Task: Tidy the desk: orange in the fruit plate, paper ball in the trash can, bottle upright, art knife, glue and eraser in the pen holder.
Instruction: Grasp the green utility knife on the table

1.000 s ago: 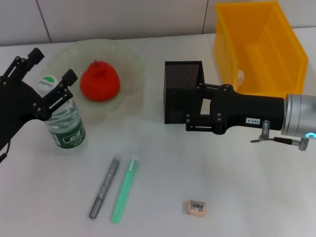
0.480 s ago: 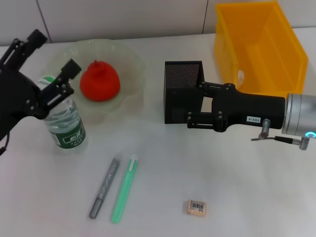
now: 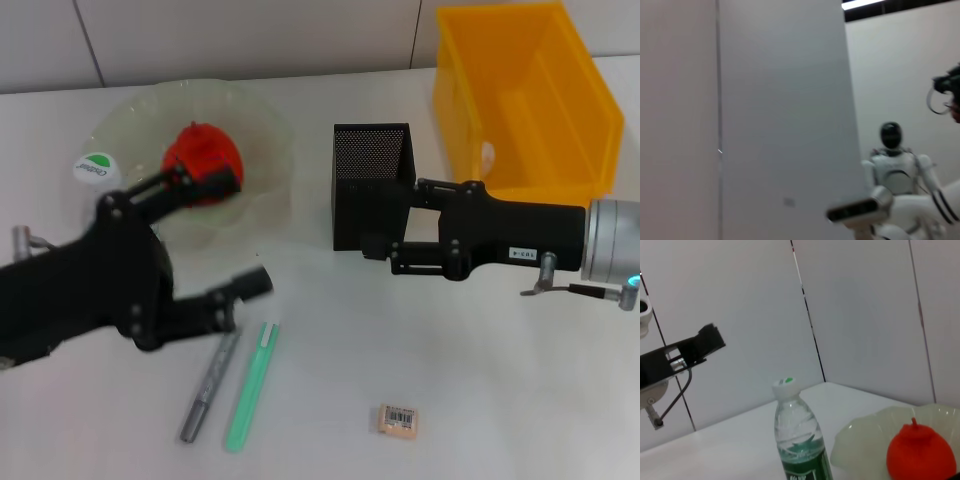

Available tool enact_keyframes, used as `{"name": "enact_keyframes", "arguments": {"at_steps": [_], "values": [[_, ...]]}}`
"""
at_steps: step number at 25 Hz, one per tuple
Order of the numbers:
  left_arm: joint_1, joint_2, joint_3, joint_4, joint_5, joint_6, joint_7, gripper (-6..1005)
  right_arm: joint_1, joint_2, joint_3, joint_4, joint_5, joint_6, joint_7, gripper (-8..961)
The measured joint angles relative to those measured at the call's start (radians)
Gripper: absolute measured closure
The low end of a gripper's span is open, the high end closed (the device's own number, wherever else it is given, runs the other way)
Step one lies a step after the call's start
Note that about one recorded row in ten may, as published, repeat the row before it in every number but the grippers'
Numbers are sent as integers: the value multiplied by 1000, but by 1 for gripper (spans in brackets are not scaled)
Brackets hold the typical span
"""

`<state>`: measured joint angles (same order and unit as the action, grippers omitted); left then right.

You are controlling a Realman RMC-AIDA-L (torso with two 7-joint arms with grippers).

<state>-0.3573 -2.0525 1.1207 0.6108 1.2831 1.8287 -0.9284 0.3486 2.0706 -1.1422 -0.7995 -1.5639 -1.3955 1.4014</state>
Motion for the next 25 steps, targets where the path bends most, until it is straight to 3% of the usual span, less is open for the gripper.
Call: {"name": "enact_keyframes", "arguments": {"at_steps": [5, 11, 19, 25], "values": [[-6, -5, -13, 62, 163, -11, -134, 152, -14, -6, 0, -39, -93, -8, -6, 187], [8, 2, -18, 63, 215, -53, -212, 152, -72, 5, 42, -107, -124, -88, -92, 187], [24, -2, -22, 52, 220, -136, -251, 153, -134, -6, 203, -134, -183, -266, -130, 187], [37, -6, -19, 52, 221, -149, -248, 153, -191, -2, 328, -188, -244, -392, -141, 187]]}}
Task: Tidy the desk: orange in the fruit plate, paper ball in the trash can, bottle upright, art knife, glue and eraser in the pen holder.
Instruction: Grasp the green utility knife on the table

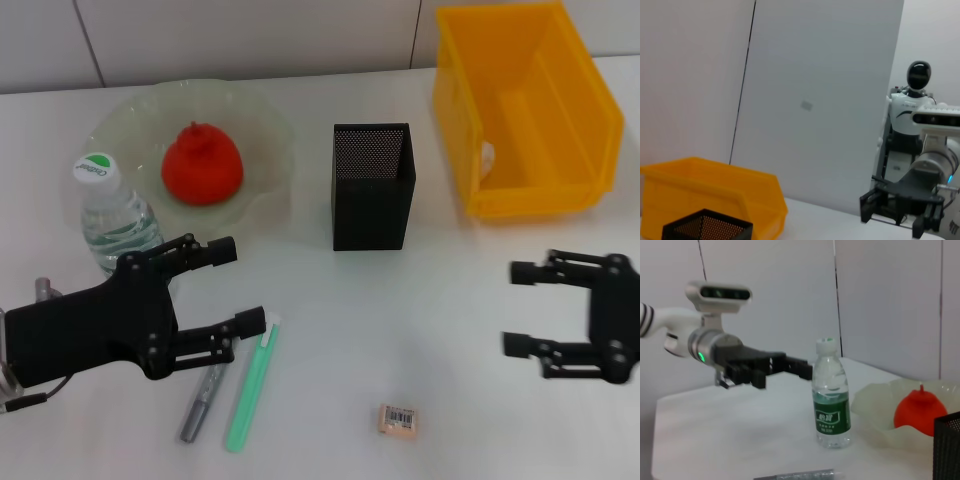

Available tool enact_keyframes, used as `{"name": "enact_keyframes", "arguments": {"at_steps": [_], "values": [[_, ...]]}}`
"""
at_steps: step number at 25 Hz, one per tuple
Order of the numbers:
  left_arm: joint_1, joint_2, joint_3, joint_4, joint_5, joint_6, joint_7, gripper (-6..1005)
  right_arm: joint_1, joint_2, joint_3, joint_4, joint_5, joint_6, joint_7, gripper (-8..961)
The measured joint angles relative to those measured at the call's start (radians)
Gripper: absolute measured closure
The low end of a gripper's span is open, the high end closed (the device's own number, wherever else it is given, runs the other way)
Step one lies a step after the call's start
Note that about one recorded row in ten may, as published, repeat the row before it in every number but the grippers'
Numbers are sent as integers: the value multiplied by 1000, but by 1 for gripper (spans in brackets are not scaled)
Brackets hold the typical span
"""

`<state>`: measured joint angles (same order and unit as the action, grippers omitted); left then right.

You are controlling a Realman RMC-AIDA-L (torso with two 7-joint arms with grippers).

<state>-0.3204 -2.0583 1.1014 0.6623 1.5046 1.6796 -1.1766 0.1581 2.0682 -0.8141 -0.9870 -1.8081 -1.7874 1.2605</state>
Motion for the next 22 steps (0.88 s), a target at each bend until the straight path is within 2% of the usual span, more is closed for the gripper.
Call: {"name": "enact_keyframes", "arguments": {"at_steps": [4, 7, 11, 22], "values": [[1, -1, 2, 4, 41, -1, 1, 153, -52, -2, 145, -53, -39, -151, -14, 187], [-2, -3, 2, 10, 69, -3, -10, 153, -64, -1, 177, -60, -46, -191, -27, 187], [-7, -6, 3, 10, 101, -16, -17, 153, -73, 1, 188, -56, -50, -210, -31, 187], [-15, -9, 12, 37, 142, -52, -97, 154, -27, 9, 194, -25, -116, -192, -19, 187]]}}
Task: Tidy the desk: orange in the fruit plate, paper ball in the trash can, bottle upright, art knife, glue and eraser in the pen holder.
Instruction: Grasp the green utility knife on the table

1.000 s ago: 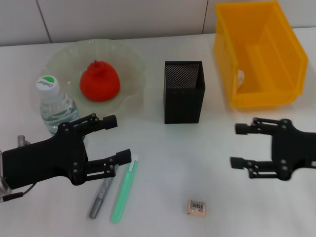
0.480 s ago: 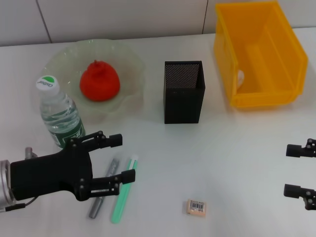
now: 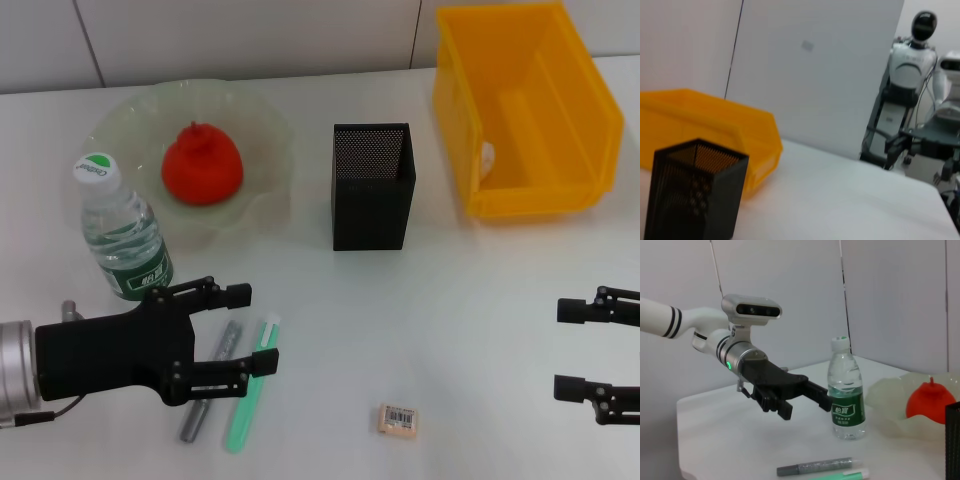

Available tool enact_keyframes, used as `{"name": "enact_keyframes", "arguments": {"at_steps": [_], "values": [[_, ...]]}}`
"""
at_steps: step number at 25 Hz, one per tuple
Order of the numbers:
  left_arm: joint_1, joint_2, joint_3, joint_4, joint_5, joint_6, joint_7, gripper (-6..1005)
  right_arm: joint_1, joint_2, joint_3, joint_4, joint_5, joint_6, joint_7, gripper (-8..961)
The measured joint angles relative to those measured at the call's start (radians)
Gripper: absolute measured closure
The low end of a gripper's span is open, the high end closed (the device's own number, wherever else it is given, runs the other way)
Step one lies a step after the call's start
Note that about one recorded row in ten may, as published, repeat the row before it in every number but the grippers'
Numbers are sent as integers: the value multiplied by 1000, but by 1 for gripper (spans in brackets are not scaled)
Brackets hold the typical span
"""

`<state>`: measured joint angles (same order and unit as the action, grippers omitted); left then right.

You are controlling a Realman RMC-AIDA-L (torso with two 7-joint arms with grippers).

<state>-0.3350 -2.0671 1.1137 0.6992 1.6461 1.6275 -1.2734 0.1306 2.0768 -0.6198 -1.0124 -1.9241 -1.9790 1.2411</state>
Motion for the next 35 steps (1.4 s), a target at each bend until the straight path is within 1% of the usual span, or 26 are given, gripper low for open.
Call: {"name": "enact_keyframes", "arguments": {"at_steps": [1, 2, 4, 6, 7, 8, 9, 10, 13, 16, 17, 20, 22, 23, 26, 27, 28, 31, 32, 33, 35], "values": [[10, -4, 31, 50, 26, -36, -54, 154, 1, 0, 1, 1, 0, 2, 0, 187], [25, -3, 83, 94, 36, -81, -109, 154, 2, 0, 1, 2, 0, 4, 0, 187], [25, -3, 83, 94, 36, -81, -109, 154, 4, 0, 1, 7, -1, 5, 0, 187], [49, -2, 140, 165, 59, -125, -177, 154, 9, 0, 2, 15, -2, 7, 1, 187], [70, -3, 171, 223, 74, -144, -214, 154, 13, 0, 3, 20, -3, 7, 1, 187], [70, -3, 171, 223, 74, -144, -214, 154, 16, 0, 4, 26, -4, 9, 1, 187], [103, -5, 201, 309, 82, -156, -262, 154, 18, 0, 4, 30, -5, 11, 1, 187], [110, -5, 205, 326, 82, -158, -271, 154, 20, 0, 4, 32, -5, 13, 1, 187], [159, -5, 242, 460, 87, -178, -344, 154, 25, 0, 5, 39, -7, 19, 1, 187], [186, -3, 287, 594, 151, -215, -457, 154, 29, -1, 5, 52, -8, 20, 1, 187], [187, -4, 308, 645, 201, -230, -526, 154, 31, -1, 5, 54, -9, 24, 0, 187], [179, -4, 346, 705, 266, -245, -629, 154, 31, -1, 5, 58, -10, 30, -3, 187], [172, -4, 402, 775, 328, -258, -724, 154, 31, -2, 5, 72, -10, 36, -6, 188], [172, -4, 402, 775, 328, -258, -724, 154, 31, -2, 5, 72, -10, 36, -6, 188], [171, -4, 473, 854, 386, -280, -810, 154, 34, -6, 5, 86, -11, 46, -9, 188], [171, -4, 516, 903, 430, -302, -877, 154, 35, -6, 5, 89, -12, 47, -10, 188], [171, -4, 516, 903, 430, -302, -877, 154, 36, -7, 5, 92, -12, 48, -11, 188], [161, -5, 576, 972, 522, -325, -991, 154, 38, -8, 4, 93, -12, 48, -12, 188], [141, -5, 605, 998, 586, -334, -1071, 155, 39, -8, 3, 93, -12, 47, -13, 188], [141, -5, 605, 998, 586, -334, -1071, 155, 39, -8, 3, 93, -12, 47, -13, 188], [116, -5, 623, 1007, 634, -336, -1136, 155, 40, -8, 3, 93, -12, 45, -14, 188]]}}
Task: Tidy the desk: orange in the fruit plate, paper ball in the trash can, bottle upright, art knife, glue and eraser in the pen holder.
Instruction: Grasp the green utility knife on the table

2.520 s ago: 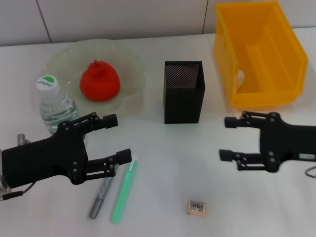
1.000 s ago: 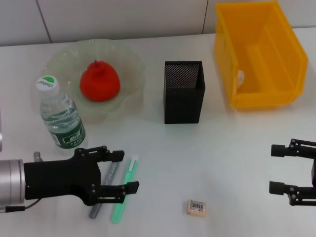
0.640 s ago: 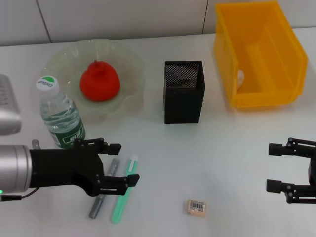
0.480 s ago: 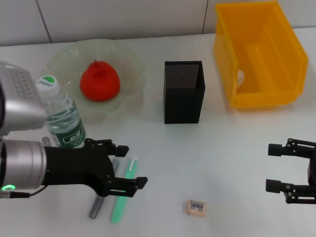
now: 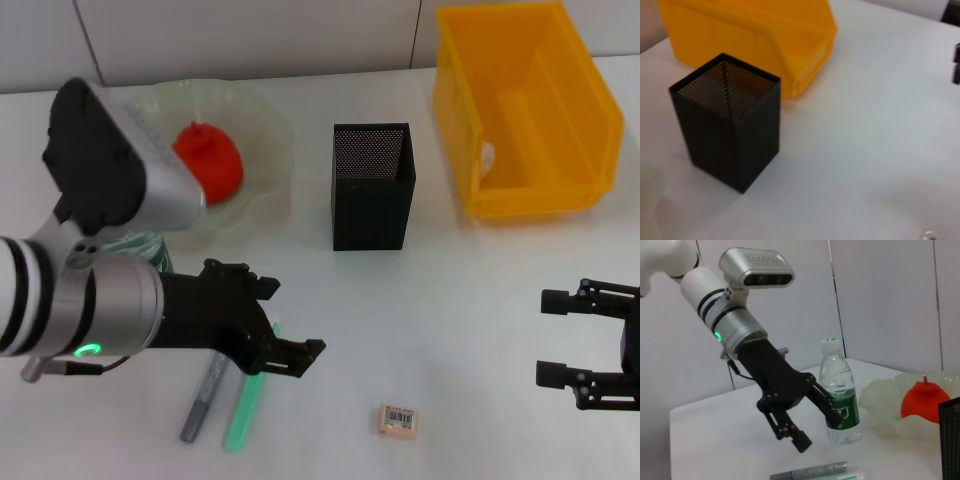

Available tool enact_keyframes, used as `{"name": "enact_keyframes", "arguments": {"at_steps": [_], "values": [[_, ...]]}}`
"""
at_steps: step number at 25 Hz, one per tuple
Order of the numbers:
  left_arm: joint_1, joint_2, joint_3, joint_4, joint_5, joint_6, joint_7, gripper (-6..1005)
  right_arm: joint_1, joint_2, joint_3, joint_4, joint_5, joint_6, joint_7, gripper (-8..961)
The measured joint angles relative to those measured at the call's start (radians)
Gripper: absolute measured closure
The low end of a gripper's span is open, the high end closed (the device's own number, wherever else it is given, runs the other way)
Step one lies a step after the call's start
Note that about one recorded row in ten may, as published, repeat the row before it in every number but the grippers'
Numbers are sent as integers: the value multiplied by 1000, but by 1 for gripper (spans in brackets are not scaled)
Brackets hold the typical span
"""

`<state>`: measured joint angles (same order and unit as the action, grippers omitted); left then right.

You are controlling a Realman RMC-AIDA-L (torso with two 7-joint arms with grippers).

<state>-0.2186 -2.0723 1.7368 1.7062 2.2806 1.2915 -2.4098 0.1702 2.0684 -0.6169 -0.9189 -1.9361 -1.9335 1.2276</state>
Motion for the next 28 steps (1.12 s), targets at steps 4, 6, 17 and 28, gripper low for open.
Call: {"name": "enact_keyframes", "arguments": {"at_steps": [4, 6, 17, 28], "values": [[-26, 0, 8, 0, 31, 2, -58, 155, 0, 3, 1, 1, 0, 0, -6, 188], [-63, 0, 9, -4, 41, 15, -138, 155, -1, 3, 2, 3, 0, 0, -8, 188], [-112, -2, 85, -9, 187, 17, -342, 155, -1, 4, 2, 29, 0, -8, -24, 188], [-163, -7, 123, -10, 227, 110, -464, 156, 0, 6, -1, 62, 0, -10, -43, 188]]}}
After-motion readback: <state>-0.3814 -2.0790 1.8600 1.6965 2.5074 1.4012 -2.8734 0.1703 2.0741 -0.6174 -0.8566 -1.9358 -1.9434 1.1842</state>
